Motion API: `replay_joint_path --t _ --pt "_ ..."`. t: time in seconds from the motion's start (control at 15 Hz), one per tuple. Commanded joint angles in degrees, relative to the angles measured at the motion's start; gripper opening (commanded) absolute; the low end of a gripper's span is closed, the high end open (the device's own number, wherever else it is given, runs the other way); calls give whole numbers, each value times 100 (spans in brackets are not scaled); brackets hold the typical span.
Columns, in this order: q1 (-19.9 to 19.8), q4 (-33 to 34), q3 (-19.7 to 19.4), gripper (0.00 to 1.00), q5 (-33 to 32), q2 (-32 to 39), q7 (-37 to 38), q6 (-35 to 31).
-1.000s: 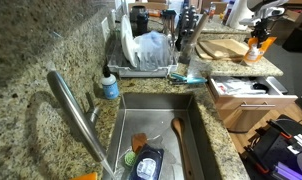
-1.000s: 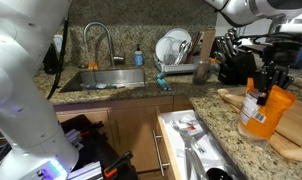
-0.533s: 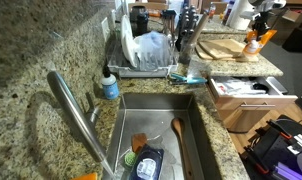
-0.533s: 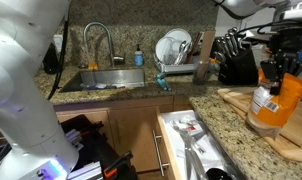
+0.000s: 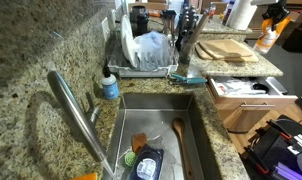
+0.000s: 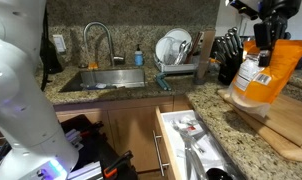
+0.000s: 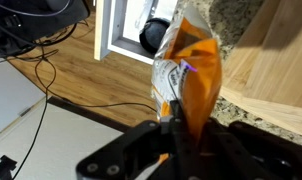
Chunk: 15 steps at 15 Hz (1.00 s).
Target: Push the faucet handle to the right, remove the orange packet from the top of the counter and place it in the open drawer, close the open drawer
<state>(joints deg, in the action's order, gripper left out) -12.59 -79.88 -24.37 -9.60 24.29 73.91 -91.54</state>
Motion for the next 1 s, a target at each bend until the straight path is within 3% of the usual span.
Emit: replay_joint_path --t 0.0,0.2,0.47,0.93 --pt "12 -718 173 0 -598 -466 -267 151" --pt "46 -1155 257 0 -1136 -579 -366 75" --pt "121 -1645 509 0 -1643 -579 -1093 77" --pt "564 -2336 835 0 -2813 -715 -1877 21"
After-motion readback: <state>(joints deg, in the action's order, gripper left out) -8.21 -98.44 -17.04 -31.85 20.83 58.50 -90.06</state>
